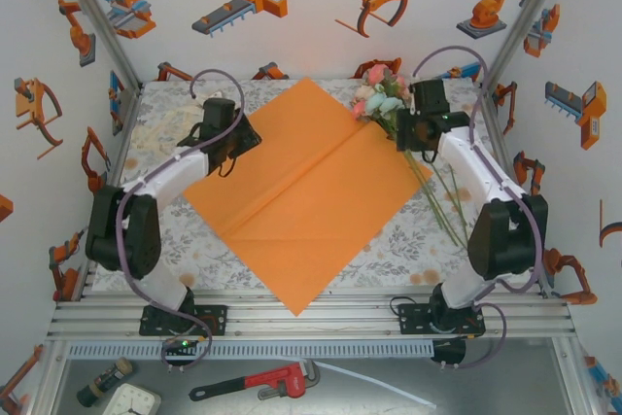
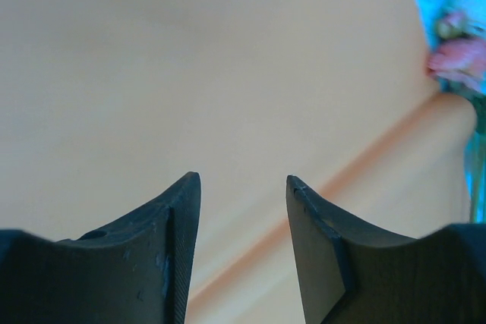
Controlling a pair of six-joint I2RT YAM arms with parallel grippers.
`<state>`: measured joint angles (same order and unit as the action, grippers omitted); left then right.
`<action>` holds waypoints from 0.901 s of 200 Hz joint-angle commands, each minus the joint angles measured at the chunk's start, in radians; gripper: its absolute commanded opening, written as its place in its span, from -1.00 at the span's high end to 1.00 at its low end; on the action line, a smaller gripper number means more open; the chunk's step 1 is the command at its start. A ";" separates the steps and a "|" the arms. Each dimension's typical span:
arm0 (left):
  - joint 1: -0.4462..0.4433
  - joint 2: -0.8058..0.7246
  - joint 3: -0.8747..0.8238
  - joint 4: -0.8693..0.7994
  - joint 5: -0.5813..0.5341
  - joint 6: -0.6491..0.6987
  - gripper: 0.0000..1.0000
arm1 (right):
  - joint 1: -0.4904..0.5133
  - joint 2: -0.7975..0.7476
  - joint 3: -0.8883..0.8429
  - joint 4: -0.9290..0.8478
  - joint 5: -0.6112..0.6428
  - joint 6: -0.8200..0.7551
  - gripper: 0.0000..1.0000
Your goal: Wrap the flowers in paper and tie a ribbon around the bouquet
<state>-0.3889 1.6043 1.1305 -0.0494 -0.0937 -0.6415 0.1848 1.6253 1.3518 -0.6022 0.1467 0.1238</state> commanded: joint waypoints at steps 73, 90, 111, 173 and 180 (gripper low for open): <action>-0.097 -0.349 -0.213 -0.024 0.199 0.325 -0.57 | -0.087 0.221 -0.004 -0.146 0.011 -0.096 0.07; -0.098 -0.373 -0.223 -0.055 0.174 0.329 -0.64 | -0.087 0.251 0.013 -0.151 0.017 -0.101 0.20; -0.098 -0.387 -0.233 -0.076 0.150 0.332 -0.70 | -0.087 0.248 0.016 -0.139 0.026 -0.107 0.49; -0.098 -0.445 -0.250 -0.098 0.135 0.318 -0.77 | -0.078 0.090 0.019 -0.149 -0.054 -0.114 1.00; -0.098 -0.459 -0.247 -0.112 0.128 0.319 -0.78 | -0.073 0.062 0.024 -0.156 -0.066 -0.107 1.00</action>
<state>-0.4847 1.2022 0.8875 -0.1238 0.0551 -0.3393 0.0971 1.8057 1.3312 -0.7303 0.1326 0.0067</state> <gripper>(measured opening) 0.883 0.017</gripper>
